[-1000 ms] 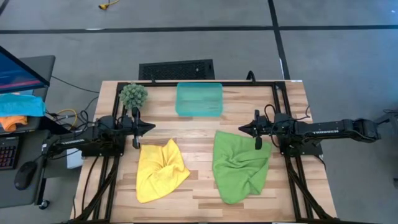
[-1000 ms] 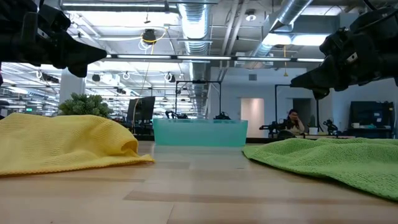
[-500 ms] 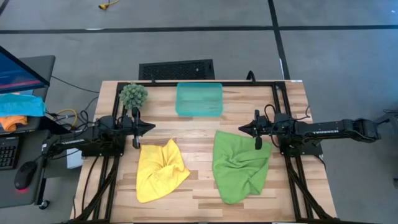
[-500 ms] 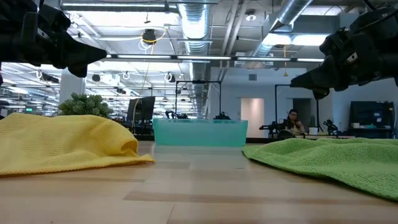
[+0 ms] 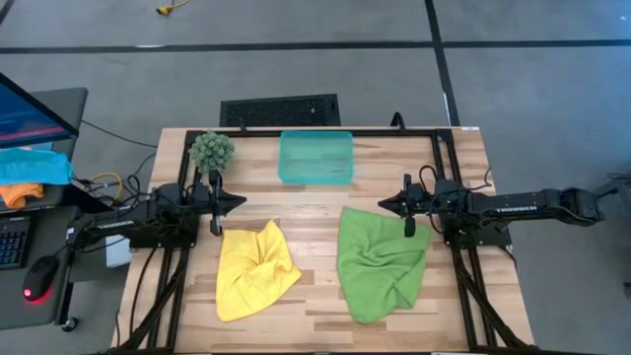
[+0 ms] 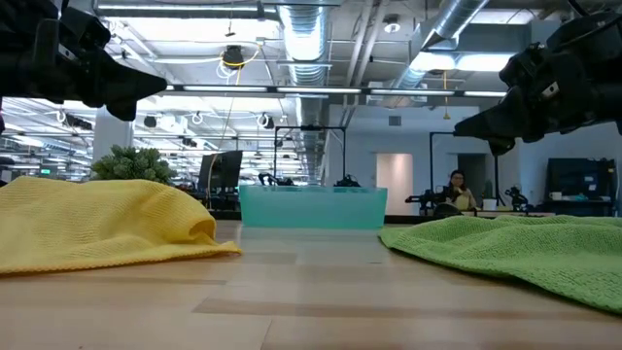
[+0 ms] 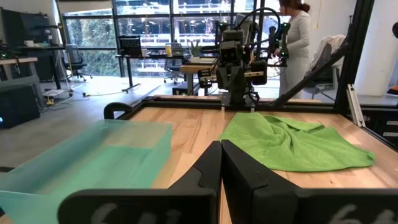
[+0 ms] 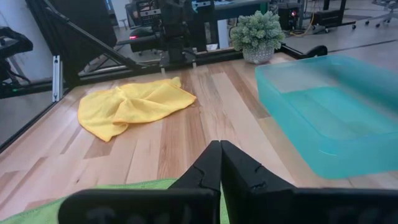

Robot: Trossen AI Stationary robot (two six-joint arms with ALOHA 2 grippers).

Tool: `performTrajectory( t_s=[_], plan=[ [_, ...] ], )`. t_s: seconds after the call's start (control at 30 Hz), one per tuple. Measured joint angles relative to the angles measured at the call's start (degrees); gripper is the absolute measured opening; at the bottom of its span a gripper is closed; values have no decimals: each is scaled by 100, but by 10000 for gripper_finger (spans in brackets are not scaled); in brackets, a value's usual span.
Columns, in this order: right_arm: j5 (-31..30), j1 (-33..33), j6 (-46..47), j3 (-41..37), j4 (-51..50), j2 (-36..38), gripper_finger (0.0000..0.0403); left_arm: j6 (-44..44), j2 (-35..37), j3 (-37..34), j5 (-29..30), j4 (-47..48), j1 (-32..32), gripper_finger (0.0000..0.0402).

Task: Roll microfiber towels into tight, uniform cylinder then place into a basket

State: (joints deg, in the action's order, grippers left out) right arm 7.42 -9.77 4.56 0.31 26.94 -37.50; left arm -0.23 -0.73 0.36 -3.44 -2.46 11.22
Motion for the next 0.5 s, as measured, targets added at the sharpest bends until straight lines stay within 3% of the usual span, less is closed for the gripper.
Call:
performTrajectory(
  t_s=[0.3,0.5],
  plan=[
    [2,1,0,1,0,0,28,-1163,2,0,-262,-283,-4,3],
    [2,1,0,1,1,0,28,-1305,0,0,-365,-321,-7,52]
  ],
)
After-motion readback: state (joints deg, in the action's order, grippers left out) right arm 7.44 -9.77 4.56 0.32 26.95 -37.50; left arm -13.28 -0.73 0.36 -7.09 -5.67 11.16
